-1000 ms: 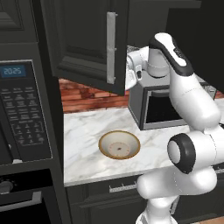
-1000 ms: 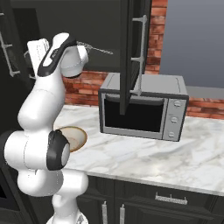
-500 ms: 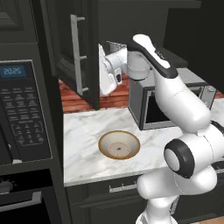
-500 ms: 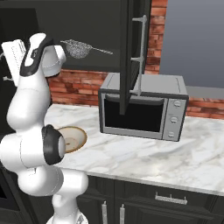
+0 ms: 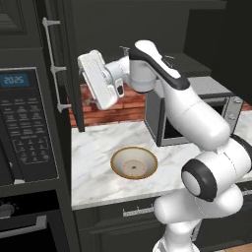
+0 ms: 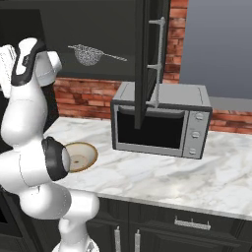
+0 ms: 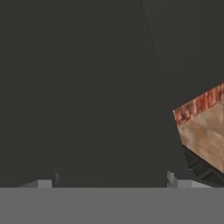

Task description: Open the cabinet and setup a tea strainer by placing it in the bowl upright.

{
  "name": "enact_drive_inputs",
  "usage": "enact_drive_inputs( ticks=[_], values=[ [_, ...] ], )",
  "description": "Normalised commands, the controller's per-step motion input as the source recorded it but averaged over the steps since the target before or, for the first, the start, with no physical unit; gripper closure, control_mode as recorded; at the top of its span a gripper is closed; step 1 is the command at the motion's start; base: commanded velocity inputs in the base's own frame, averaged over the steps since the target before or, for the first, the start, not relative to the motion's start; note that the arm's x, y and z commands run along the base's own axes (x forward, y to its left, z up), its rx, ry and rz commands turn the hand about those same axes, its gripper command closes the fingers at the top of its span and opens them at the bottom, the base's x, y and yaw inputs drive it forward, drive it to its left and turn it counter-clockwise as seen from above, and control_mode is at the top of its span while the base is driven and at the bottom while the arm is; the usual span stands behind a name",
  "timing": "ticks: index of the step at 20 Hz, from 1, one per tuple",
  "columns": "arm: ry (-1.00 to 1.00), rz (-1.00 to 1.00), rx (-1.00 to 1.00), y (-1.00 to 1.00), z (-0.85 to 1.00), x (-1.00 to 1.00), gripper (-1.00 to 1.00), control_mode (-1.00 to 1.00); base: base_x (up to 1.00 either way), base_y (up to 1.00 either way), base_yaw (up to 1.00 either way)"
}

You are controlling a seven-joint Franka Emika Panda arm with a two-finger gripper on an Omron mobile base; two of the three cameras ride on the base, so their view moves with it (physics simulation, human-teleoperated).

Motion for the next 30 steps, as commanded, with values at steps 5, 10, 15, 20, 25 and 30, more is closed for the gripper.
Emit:
enact_drive_inputs(
  ticks=[5, 10, 15, 20, 25, 30],
  values=[
    [-0.05, -0.01, -0.11, -0.32, -0.31, 0.00, -1.00, -1.00, 0.00, 0.00, 0.00],
    [-0.17, -0.02, -0.15, -0.71, -0.27, 0.00, -1.00, -1.00, 0.00, 0.00, 0.00],
    [-0.29, 0.00, -0.25, -0.68, -0.20, 0.00, -1.00, -1.00, 0.00, 0.00, 0.00],
    [-0.42, 0.00, -0.41, -0.62, -0.13, 0.04, -1.00, -1.00, 0.00, 0.00, 0.00],
    [-0.51, 0.01, -0.56, -0.48, -0.05, 0.12, -1.00, -1.00, 0.00, 0.00, 0.00],
    [-0.37, 0.00, -0.58, -0.44, 0.08, 0.34, -1.00, -1.00, 0.00, 0.00, 0.00]
  ],
)
